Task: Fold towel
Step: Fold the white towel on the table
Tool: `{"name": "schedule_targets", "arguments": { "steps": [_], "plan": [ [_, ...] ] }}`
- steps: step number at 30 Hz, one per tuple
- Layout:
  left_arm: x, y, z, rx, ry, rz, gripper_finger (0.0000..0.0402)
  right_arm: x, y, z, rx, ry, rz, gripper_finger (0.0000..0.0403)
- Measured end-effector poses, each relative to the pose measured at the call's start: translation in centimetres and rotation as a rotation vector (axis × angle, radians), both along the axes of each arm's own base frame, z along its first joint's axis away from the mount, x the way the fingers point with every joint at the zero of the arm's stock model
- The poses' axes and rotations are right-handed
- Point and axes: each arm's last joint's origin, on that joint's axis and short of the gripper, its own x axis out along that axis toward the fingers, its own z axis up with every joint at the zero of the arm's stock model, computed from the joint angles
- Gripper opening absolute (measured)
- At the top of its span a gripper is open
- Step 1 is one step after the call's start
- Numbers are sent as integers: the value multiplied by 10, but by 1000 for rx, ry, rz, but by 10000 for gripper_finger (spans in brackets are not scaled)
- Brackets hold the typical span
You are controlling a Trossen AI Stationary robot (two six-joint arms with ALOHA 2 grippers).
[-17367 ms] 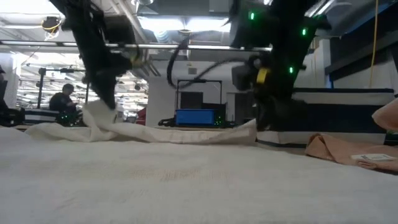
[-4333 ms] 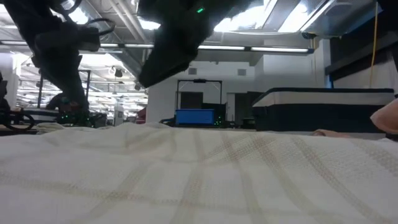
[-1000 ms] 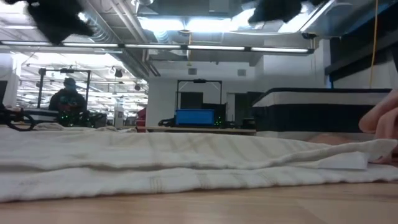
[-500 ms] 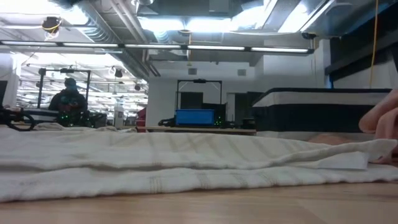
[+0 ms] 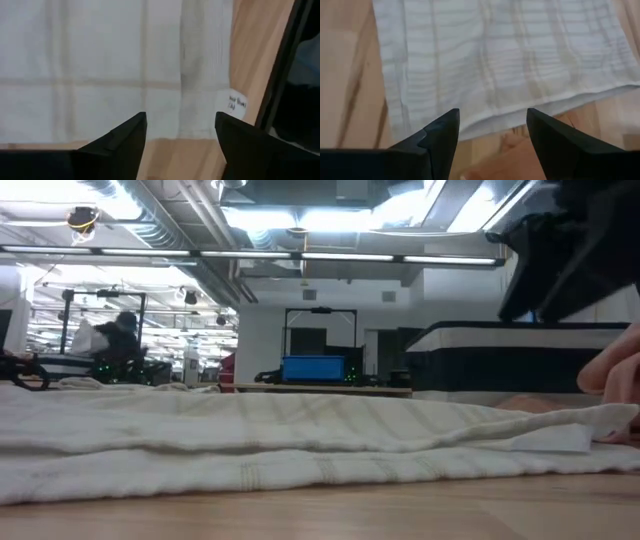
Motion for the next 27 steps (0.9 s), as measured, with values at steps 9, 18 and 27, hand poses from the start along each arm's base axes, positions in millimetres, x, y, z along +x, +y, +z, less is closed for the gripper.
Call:
{"name": "schedule_targets", "arguments": {
  "steps": [9,18,27],
  "plan": [
    [4,-10,-21,2,29,67,213,-1,-1,-4,-17,4,-11,234],
    [0,-5,-38,103,146,109,183,-1,-1,-4,-22,4,-8,234],
    [-4,-3,-38,139,159,111,135,0,5,-7,91,69,73,204]
  ]
}}
